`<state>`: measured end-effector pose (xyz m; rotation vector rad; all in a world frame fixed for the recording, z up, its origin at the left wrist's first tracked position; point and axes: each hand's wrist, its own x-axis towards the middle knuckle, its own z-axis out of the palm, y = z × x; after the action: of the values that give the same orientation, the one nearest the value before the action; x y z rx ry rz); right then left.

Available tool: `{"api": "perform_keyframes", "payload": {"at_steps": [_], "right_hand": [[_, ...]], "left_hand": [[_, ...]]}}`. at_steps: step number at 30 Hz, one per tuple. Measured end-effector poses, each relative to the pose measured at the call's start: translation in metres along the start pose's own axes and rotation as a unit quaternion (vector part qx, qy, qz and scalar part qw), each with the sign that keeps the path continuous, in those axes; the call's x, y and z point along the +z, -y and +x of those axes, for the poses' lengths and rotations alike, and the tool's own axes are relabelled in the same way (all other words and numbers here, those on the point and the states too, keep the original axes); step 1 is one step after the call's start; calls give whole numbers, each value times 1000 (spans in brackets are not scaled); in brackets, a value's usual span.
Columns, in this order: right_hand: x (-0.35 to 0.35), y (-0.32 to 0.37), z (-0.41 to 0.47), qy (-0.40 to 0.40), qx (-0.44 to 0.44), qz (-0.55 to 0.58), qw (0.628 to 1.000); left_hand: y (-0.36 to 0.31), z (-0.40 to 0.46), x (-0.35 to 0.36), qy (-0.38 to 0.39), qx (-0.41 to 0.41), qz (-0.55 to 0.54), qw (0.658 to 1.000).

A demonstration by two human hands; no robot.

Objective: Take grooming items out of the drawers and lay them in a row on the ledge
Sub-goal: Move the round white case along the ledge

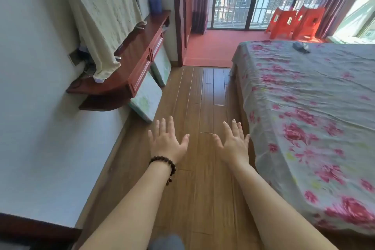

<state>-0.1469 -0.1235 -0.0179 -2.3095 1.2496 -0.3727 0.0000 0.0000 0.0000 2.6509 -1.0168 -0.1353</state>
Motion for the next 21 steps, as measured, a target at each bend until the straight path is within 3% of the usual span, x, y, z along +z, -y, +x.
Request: {"api": "perform_keyframes", "payload": {"at_steps": [11,21], "right_hand": [[24,-21,100,25,10,-18,999],[40,4,307,49,7,-28,998]], "left_hand": [[-20,90,41,21,-24,-3,999],[-33,287,55,38,-50,2,998]]}}
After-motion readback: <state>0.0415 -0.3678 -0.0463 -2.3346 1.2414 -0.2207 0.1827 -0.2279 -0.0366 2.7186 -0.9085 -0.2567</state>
